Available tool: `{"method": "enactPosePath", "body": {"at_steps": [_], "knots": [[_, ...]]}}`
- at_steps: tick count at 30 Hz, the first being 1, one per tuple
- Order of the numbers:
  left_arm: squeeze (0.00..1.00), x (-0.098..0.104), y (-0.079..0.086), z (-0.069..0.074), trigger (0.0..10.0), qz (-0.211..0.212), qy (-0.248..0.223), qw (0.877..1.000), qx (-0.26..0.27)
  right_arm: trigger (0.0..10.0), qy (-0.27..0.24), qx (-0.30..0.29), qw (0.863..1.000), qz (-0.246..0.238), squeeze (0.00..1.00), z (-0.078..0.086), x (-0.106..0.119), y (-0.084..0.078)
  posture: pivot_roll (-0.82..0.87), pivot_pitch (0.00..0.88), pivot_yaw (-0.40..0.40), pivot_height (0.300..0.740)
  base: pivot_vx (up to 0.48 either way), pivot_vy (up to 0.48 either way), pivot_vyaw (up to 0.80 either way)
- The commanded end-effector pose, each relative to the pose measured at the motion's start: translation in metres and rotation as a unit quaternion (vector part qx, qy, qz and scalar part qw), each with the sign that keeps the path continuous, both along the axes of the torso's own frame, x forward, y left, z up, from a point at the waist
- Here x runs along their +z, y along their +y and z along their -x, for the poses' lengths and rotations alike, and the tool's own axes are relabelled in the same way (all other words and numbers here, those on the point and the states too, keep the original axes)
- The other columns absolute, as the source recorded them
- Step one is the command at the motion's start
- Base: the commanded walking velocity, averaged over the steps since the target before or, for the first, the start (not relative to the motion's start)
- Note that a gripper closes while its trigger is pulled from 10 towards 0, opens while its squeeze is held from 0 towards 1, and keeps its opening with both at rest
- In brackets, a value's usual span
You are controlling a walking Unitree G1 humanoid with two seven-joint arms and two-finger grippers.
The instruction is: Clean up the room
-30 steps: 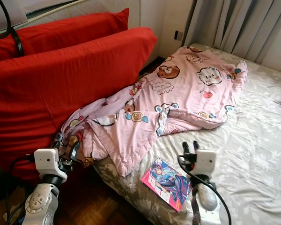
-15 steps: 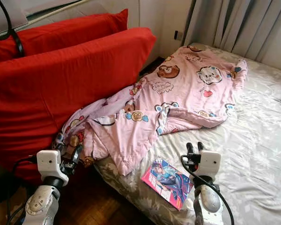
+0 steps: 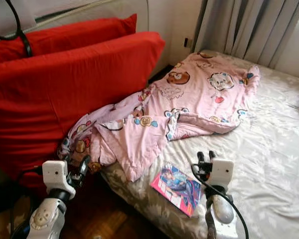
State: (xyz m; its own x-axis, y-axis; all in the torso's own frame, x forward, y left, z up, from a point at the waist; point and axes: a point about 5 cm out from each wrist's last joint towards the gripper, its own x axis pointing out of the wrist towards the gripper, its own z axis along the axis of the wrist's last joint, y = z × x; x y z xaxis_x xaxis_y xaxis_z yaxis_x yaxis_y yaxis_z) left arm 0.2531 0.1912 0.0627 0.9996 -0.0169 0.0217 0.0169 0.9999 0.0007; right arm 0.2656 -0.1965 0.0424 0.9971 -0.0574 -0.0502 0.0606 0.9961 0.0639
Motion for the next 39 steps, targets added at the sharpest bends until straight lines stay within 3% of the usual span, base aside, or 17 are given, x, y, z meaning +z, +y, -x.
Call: {"method": "enactPosePath", "body": {"at_steps": [1,28,33,39], "knots": [[0.0,0.001,0.001,-0.001,10.0,0.006,0.003,1.0,0.001,10.0,-0.004,0.007,1.0,0.011,0.0,0.0,0.003,-0.001,-0.11,0.136,-0.023,0.65,0.0,0.0,0.0],[0.0,0.005,-0.005,-0.002,10.0,0.007,0.006,1.0,-0.006,10.0,0.014,0.064,0.998,-0.011,0.0,-0.016,0.004,0.022,-0.09,0.229,-0.044,0.65,0.0,0.0,0.0],[0.0,0.005,-0.007,-0.001,10.0,0.007,0.008,1.0,-0.012,10.0,0.015,0.067,0.997,-0.019,0.0,-0.015,0.002,0.025,-0.09,0.236,-0.039,0.622,0.0,0.0,0.0],[0.0,0.007,-0.009,-0.001,10.0,0.006,0.007,1.0,-0.016,10.0,0.022,0.071,0.997,-0.021,0.0,-0.015,0.0,0.028,-0.09,0.243,-0.037,0.622,0.0,0.0,0.0]]}}
